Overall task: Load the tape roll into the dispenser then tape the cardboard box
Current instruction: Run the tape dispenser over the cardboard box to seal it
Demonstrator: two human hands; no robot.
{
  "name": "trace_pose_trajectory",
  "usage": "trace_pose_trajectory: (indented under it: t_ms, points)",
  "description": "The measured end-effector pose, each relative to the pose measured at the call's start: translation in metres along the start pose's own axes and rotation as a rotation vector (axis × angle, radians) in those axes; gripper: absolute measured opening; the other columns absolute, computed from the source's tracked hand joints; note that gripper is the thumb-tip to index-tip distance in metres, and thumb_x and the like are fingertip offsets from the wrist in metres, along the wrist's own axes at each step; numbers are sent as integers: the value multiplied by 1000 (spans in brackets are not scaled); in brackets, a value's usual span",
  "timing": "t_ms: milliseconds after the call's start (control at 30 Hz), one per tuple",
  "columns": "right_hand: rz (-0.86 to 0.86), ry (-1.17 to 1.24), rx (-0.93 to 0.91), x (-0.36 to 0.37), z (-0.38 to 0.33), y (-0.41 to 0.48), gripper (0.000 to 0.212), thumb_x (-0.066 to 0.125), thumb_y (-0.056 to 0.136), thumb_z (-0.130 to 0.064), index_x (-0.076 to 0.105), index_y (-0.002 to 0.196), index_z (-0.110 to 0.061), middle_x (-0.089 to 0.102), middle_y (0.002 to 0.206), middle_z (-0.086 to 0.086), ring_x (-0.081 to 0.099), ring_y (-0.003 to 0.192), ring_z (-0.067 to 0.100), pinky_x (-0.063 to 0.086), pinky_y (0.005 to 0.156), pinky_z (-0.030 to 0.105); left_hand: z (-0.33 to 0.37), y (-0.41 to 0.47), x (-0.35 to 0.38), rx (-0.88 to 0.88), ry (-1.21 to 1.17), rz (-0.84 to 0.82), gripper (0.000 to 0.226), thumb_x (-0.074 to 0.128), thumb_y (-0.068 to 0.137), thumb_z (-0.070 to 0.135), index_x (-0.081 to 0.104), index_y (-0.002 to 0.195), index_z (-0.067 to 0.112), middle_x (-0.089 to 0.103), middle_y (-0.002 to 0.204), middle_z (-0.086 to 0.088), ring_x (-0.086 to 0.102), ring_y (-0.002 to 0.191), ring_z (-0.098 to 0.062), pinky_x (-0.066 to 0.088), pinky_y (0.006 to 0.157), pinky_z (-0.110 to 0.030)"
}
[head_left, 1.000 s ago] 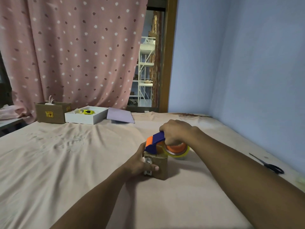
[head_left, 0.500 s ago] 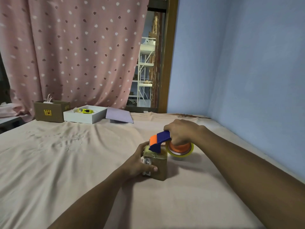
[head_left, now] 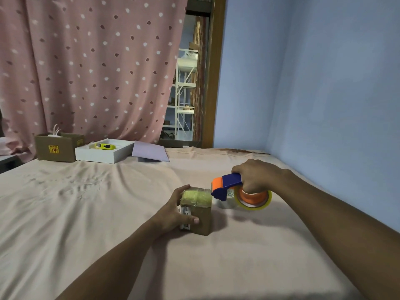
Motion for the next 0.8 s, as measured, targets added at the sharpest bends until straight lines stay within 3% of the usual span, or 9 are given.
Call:
trace_pose_trajectory:
  t_ms: [167, 400, 600, 700, 800]
  points:
    - [-14, 5, 51, 7, 23, -15, 45, 62, 81, -17, 57, 123, -31, 59, 100, -2, 53, 86, 16, 46, 68, 31, -2, 1, 0, -4, 16, 3, 108, 91, 69, 4, 26, 151, 29, 52, 142, 6, 63, 115, 5, 53, 87, -17]
    - [-7, 32, 59, 29, 20, -25, 27, 58, 79, -19, 53, 100, -35, 55, 89, -3, 56, 80, 21, 43, 63, 32, -2, -1, 1, -33, 39, 16, 109, 91, 70, 3, 25, 152, 30, 53, 142, 3, 62, 115, 4, 54, 92, -21]
    - [-11, 11, 39, 37, 8, -23, 28, 61, 79, -21, 58, 105, -31, 55, 93, -1, 55, 81, 23, 40, 62, 31, 17, -3, -6, -116, 66, -92, 109, 94, 68, 25, 23, 152, 32, 54, 142, 0, 57, 130, -17, 53, 97, -26]
    - [-16, 10, 36, 37, 6, -22, 33, 63, 78, -23, 62, 111, -29, 59, 96, 0, 58, 84, 23, 46, 65, 32, 36, -2, -11, -259, 70, -147, 82, 71, 78, 62, 36, 146, 33, 48, 146, 5, 49, 134, -19, 46, 105, -37]
    - [-17, 4, 28, 35, 1, -20, 36, 64, 78, -24, 61, 113, -31, 61, 99, 0, 59, 87, 23, 46, 67, 32, 63, 11, -12, -283, 291, -47, 63, 41, 90, 75, 51, 115, 19, 46, 143, 2, 48, 122, -20, 40, 111, -45]
Point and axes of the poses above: each hand's wrist, its own y-axis towards the middle knuckle, its own x-axis out of the palm, z = x × y, the point moved 3 cm from there along y, towards the middle knuckle
